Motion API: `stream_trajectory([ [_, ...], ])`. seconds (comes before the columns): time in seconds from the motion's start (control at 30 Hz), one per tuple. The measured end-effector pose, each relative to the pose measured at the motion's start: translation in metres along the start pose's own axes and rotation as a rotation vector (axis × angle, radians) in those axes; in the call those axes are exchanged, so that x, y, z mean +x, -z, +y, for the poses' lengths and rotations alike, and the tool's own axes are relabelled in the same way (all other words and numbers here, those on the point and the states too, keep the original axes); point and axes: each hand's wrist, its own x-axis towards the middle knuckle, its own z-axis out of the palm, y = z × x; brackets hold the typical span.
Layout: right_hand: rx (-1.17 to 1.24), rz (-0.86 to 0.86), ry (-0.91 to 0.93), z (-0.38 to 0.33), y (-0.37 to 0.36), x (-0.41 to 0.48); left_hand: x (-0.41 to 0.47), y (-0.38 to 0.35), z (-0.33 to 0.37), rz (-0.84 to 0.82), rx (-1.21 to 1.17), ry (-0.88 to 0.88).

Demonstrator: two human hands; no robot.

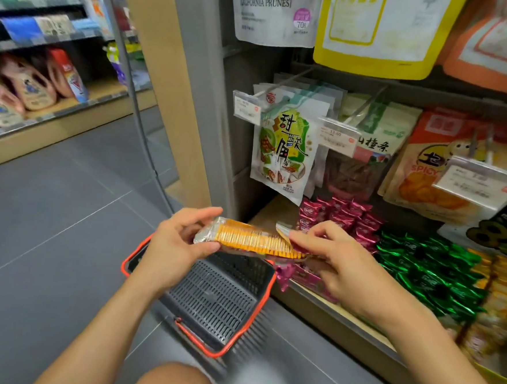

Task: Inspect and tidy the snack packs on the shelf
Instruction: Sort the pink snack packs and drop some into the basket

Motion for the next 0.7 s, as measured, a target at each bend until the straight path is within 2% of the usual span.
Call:
stream_trajectory([
  [0.07,-0.087,-0.02,0.036,-0.003,-0.006,0.001,-0.003,0.008,-0.002,-0.046,0.149,-0.034],
  [0.2,0.038,0.005,0.041,-0.006,-0.023,0.012,-0.01,0.027,-0.024,-0.167,0.475,-0.01],
  [0.33,0.278,0.072,-0.129,-0.004,-0.053,0.028,-0.025,0.037,-0.056,-0.303,0.509,0.116],
  [0.5,0.561,-0.037,-0.283,0.007,-0.092,0.051,-0.034,0.042,-0.088,-0.378,0.542,0.006],
  [0.63,0.665,-0.141,-0.414,0.026,-0.126,0.066,-0.026,0.052,-0.119,-0.494,0.599,0.125],
  [0.7,0.573,-0.141,-0.473,0.036,-0.147,0.072,-0.015,0.056,-0.136,-0.532,0.68,0.174],
])
